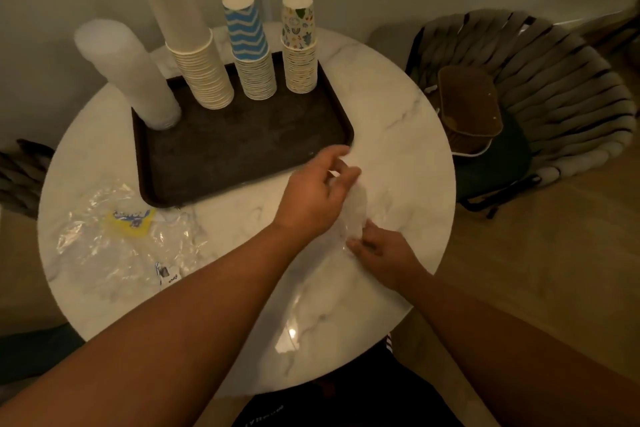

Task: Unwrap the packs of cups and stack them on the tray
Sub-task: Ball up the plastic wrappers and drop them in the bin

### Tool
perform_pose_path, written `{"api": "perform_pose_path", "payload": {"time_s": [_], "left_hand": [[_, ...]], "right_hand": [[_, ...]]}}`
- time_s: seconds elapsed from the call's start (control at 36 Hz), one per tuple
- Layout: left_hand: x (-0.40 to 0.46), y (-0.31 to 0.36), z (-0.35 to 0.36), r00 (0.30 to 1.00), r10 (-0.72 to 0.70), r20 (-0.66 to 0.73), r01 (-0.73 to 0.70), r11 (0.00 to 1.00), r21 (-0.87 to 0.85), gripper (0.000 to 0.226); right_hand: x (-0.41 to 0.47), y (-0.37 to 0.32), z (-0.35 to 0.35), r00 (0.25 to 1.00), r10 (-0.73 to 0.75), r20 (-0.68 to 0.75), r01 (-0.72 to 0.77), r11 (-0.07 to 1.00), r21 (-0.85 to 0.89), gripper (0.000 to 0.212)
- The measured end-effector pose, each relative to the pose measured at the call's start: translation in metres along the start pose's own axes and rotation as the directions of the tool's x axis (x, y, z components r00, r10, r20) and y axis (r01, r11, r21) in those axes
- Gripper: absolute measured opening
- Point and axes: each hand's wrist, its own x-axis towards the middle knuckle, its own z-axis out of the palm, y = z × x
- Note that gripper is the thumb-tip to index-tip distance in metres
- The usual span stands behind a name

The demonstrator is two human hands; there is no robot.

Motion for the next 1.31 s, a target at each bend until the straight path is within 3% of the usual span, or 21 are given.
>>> {"api": "perform_pose_path", "payload": {"time_s": [0.08,0.17,0.22,0.28,0.39,0.5,0.67,0.81,0.89,0.97,1.03,1.11,1.14,1.19,1.25,1.31], "left_hand": [[0.000,-0.013,0.006,0.955,-0.273,-0.113,0.221,0.914,-0.340,0.019],[-0.011,-0.029,0.011,0.930,-0.365,0.038,0.343,0.828,-0.443,0.028],[-0.017,-0.039,0.017,0.933,-0.306,0.191,0.354,0.875,-0.331,0.045],[-0.018,-0.042,0.027,0.922,-0.270,0.279,0.317,0.938,-0.140,0.040],[-0.011,-0.039,0.042,0.907,-0.263,0.330,0.246,0.965,0.093,0.028],[-0.007,-0.044,0.046,0.888,-0.279,0.366,0.217,0.955,0.201,0.029],[0.001,-0.048,0.056,0.869,-0.276,0.411,0.159,0.942,0.297,0.033],[0.009,-0.051,0.070,0.860,-0.301,0.412,0.145,0.918,0.368,0.029],[0.013,-0.051,0.075,0.852,-0.335,0.401,0.170,0.903,0.394,0.029],[0.016,-0.051,0.079,0.846,-0.346,0.405,0.158,0.889,0.429,0.029],[0.014,-0.050,0.079,0.860,-0.348,0.374,0.171,0.886,0.432,0.025],[0.007,-0.052,0.069,0.914,-0.299,0.274,0.221,0.934,0.282,0.019],[0.003,-0.055,0.063,0.944,-0.227,0.238,0.165,0.953,0.252,0.022],[-0.002,-0.066,0.051,0.961,0.059,0.272,-0.146,0.938,0.314,0.032],[-0.003,-0.085,0.043,0.822,0.316,0.474,-0.507,0.786,0.354,0.040],[-0.003,-0.097,0.039,0.675,0.350,0.649,-0.666,0.668,0.332,0.049]], "right_hand": [[-0.003,0.003,-0.002,1.000,0.000,0.024,-0.001,0.999,0.043,0.022],[-0.002,0.007,-0.001,1.000,-0.011,0.019,0.011,1.000,0.022,0.045],[-0.001,0.007,-0.002,0.999,-0.037,0.018,0.036,0.999,0.028,0.039],[0.000,0.010,-0.003,0.999,-0.031,0.036,0.031,0.999,0.022,0.028],[-0.001,0.017,-0.003,0.995,-0.089,0.041,0.089,0.996,-0.003,0.054],[-0.002,0.027,-0.010,0.952,-0.277,-0.127,0.265,0.959,-0.102,0.028],[0.005,0.041,-0.025,0.982,-0.092,-0.165,0.093,0.996,-0.004,0.041],[0.009,0.036,-0.033,0.969,0.085,-0.232,-0.028,0.971,0.236,0.047],[0.003,0.038,-0.035,0.950,-0.073,-0.304,0.064,0.997,-0.038,0.052],[-0.006,0.042,-0.027,0.958,-0.230,-0.174,0.178,0.946,-0.270,0.058],[-0.008,0.043,-0.021,0.986,-0.161,-0.034,0.142,0.937,-0.319,0.066],[-0.007,0.046,-0.020,0.997,-0.065,0.045,0.077,0.932,-0.353,0.070],[-0.006,0.047,-0.021,0.996,-0.061,0.062,0.080,0.930,-0.359,0.067],[-0.005,0.051,-0.024,0.994,-0.064,0.092,0.094,0.923,-0.374,0.063],[-0.005,0.054,-0.027,0.990,-0.074,0.118,0.115,0.914,-0.390,0.064],[-0.007,0.054,-0.031,0.989,-0.084,0.119,0.125,0.908,-0.399,0.068]]}}
